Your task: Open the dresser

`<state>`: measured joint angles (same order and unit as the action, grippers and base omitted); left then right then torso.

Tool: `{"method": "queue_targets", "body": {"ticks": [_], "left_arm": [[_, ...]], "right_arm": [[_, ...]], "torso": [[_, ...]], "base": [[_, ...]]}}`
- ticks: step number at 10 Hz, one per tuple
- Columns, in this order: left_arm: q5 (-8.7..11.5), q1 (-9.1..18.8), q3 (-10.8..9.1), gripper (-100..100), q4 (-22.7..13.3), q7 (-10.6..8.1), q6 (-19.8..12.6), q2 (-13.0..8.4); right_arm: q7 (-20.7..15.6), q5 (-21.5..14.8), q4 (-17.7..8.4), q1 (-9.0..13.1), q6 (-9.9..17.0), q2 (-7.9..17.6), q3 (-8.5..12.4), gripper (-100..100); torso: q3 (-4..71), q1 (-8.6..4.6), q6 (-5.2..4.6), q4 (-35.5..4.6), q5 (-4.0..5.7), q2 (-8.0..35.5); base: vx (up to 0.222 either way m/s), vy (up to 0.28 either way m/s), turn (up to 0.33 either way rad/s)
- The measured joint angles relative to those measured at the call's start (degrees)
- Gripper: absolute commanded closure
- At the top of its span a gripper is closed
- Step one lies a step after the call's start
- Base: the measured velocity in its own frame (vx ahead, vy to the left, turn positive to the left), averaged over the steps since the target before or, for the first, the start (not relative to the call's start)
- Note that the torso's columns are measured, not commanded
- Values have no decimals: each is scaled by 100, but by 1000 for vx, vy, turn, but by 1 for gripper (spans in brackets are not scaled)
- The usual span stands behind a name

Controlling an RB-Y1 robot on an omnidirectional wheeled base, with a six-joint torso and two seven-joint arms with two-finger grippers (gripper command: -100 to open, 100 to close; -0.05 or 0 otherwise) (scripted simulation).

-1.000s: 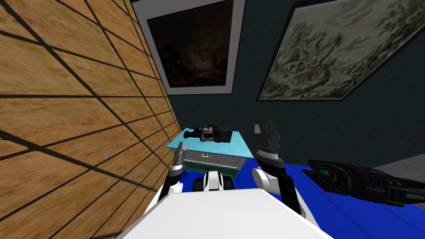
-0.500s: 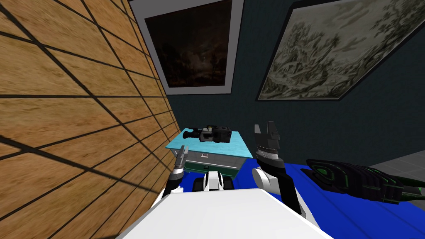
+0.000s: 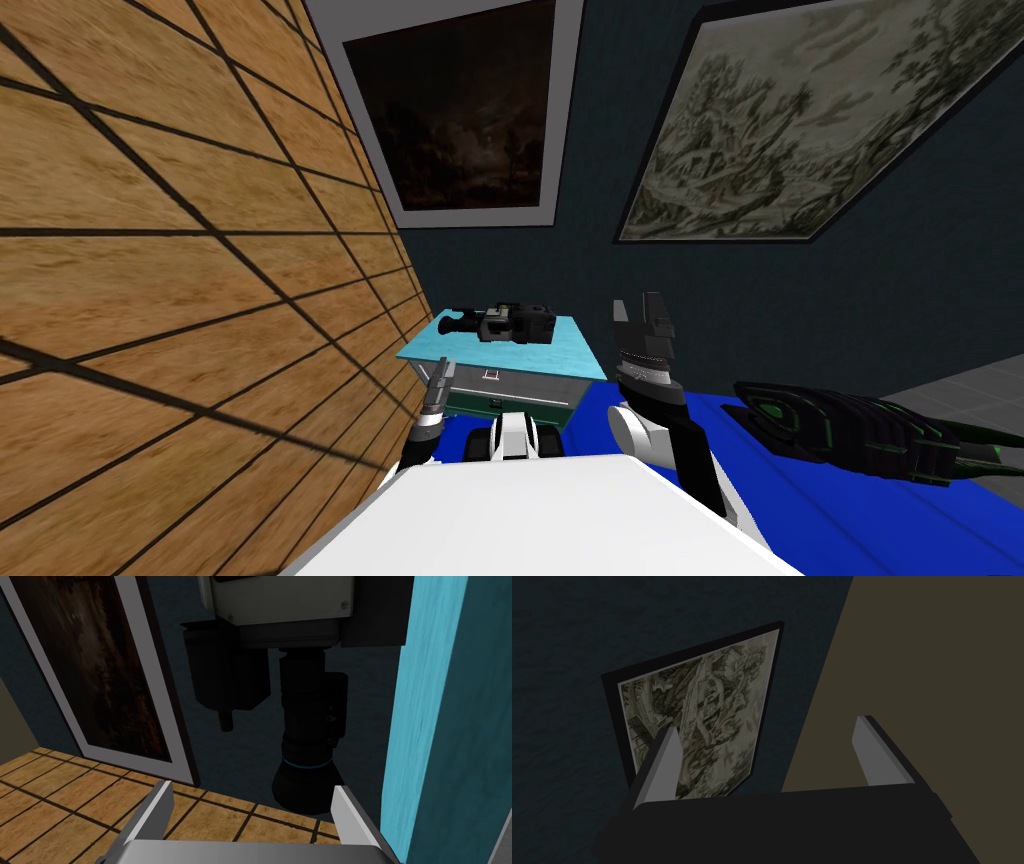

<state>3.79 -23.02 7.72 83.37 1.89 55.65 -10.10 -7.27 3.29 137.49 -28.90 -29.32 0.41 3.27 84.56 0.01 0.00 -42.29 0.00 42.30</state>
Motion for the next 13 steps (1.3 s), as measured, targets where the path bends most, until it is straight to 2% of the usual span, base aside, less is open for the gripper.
{"method": "queue_targets", "body": {"ticks": [10,13], "left_arm": [[-85,241,155,-100,-1649,-24,830,114],[-108,344,203,-100,-2300,-59,1128,182]], "right_arm": [[0,0,0,0,0,0,0,0],[0,0,0,0,0,0,0,0]], "torso": [[1,0,0,0,0,-1],[1,2,0,0,0,-1]], "base": [[3,-9,-18],[4,-20,-30]]}}
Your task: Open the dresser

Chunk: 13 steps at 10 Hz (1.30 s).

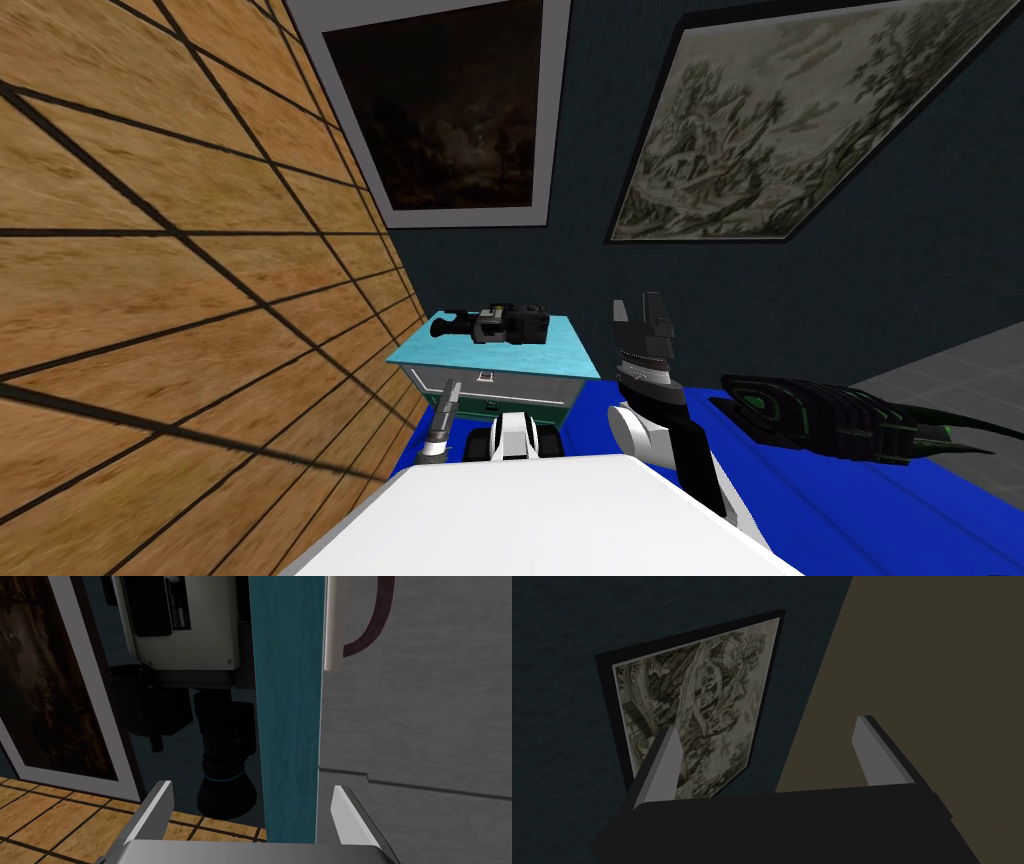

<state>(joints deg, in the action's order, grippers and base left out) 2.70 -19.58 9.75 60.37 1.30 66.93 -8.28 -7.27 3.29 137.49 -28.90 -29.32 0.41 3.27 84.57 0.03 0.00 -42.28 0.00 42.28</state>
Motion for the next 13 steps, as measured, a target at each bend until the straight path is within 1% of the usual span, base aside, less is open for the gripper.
{"method": "queue_targets", "body": {"ticks": [1,2,3,5,7,13], "left_arm": [[-26,-38,44,-100,-79,23,67,61],[-28,17,47,-100,-293,23,158,81],[-27,31,47,-100,-372,17,197,83],[-26,27,46,-100,-380,10,193,77],[-36,61,63,-100,-578,10,276,122],[-37,54,67,-100,-597,6,298,124]], "right_arm": [[0,0,0,0,0,0,0,0],[0,0,0,0,0,0,0,0],[0,0,0,0,0,0,0,0],[0,0,0,0,0,0,0,0],[0,0,0,0,0,0,0,0],[0,0,0,0,0,0,0,0]], "torso": [[0,3,0,0,-2,1],[-1,-6,0,0,1,1],[0,2,0,0,0,-1],[1,2,-1,0,-1,-2],[-2,-9,0,-1,2,3],[2,3,0,1,-2,-3]], "base": [[-1,-30,-10],[0,0,0],[0,0,0],[6,7,-21],[-4,-6,16],[2,1,-11]]}}
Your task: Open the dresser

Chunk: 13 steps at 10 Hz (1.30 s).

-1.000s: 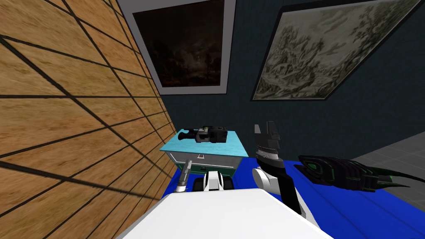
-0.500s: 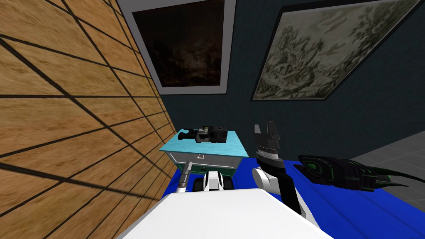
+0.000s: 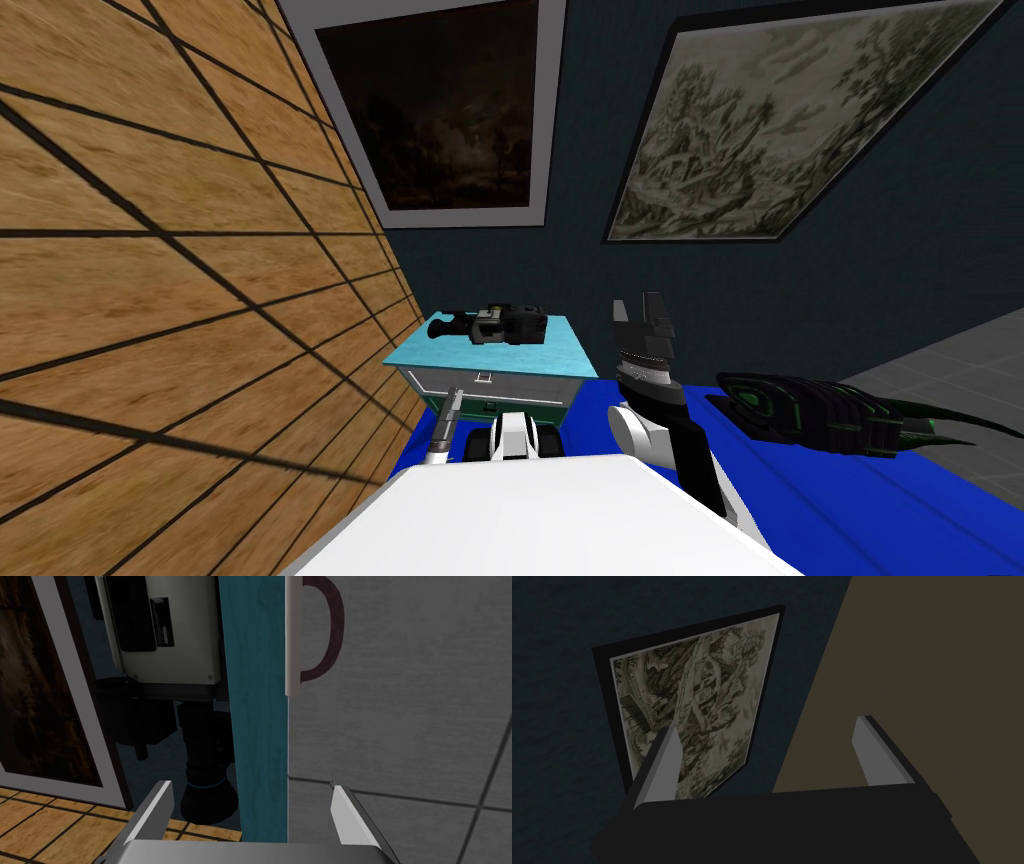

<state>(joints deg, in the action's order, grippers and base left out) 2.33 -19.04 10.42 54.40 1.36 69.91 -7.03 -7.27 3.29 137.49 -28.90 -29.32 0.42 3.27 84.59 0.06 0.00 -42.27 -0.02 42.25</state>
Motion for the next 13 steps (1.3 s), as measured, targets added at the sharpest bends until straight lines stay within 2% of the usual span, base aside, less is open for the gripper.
{"method": "queue_targets", "body": {"ticks": [2,4,8,12,13], "left_arm": [[0,0,0,-100,0,0,0,-1],[6,57,43,-100,-25,-64,-153,57],[6,118,113,-100,-52,-148,-417,141],[10,270,53,-100,298,-172,-891,111],[10,272,52,100,317,-173,-928,110]], "right_arm": [[0,0,0,0,0,0,0,0],[0,0,0,0,0,-1,-1,0],[0,0,0,0,0,-1,0,0],[0,0,0,0,0,0,0,0],[0,0,0,0,0,0,0,0]], "torso": [[-5,-12,0,-2,4,7],[-2,-34,0,-1,10,3],[-2,15,1,-1,-3,4],[-2,-8,0,-1,3,3],[-2,-7,1,0,2,2]], "base": [[-15,-41,7],[-1,-115,-33],[-6,-65,-14],[-9,-9,3],[0,0,0]]}}
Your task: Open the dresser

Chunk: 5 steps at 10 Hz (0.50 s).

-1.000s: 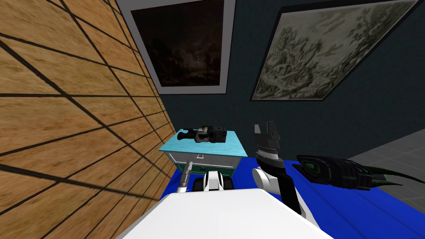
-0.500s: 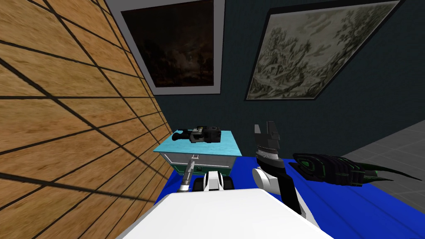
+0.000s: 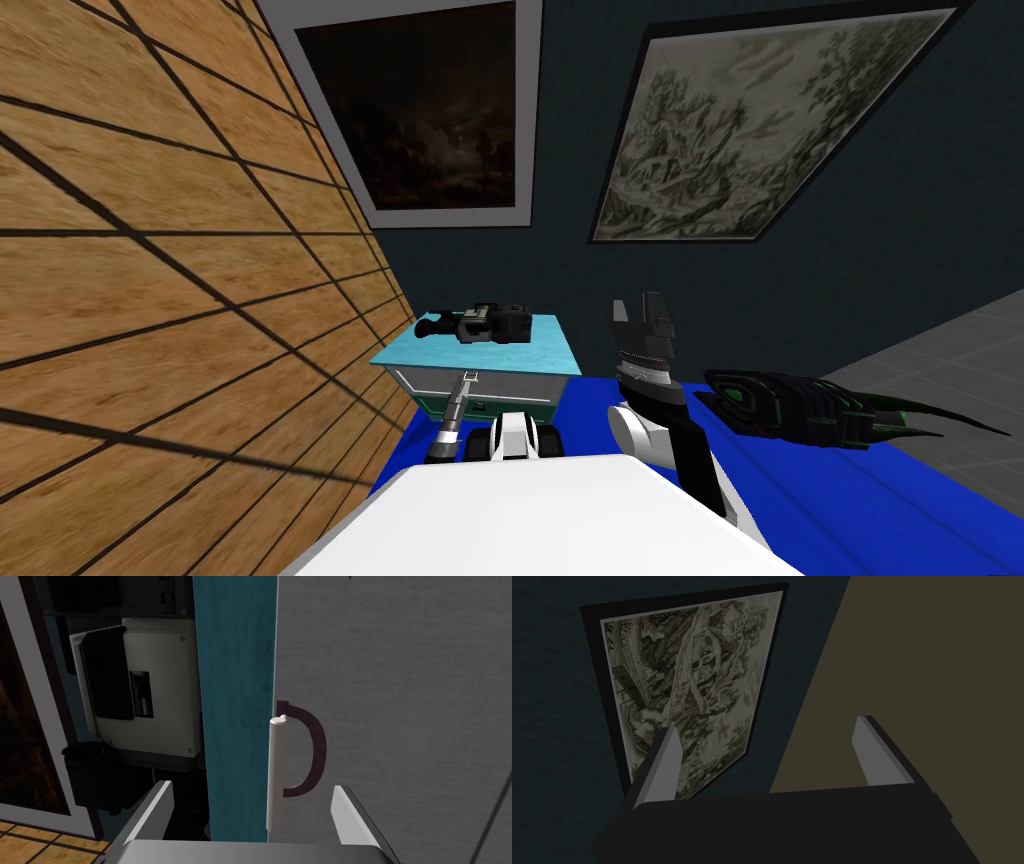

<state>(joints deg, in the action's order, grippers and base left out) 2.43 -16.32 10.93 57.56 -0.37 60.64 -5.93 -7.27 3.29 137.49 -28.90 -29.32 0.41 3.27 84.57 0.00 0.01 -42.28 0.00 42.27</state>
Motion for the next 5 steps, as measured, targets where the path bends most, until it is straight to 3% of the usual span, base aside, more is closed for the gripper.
{"method": "queue_targets", "body": {"ticks": [5], "left_arm": [[-5,-129,60,100,-336,13,408,26]], "right_arm": [[0,0,0,0,0,0,0,0]], "torso": [[-7,0,7,-13,10,17]], "base": [[7,8,-5]]}}
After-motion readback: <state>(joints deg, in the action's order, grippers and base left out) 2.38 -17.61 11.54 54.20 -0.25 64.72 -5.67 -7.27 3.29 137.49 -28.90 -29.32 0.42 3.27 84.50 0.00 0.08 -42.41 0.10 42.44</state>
